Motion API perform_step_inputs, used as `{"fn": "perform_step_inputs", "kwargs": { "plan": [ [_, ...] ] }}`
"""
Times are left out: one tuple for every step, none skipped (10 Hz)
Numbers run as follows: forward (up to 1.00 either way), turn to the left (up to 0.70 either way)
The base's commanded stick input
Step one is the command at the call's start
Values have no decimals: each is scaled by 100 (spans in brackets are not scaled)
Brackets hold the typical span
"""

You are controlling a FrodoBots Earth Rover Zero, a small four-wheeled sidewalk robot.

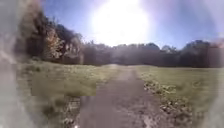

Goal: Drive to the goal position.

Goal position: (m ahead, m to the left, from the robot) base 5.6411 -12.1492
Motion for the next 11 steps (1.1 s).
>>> {"fn": "perform_step_inputs", "kwargs": {
  "plan": [
    [100,-18],
    [100,-32],
    [100,-40],
    [100,-40],
    [100,-36],
    [100,-20],
    [100,7],
    [100,2],
    [100,0],
    [100,0],
    [100,0]
  ]
}}
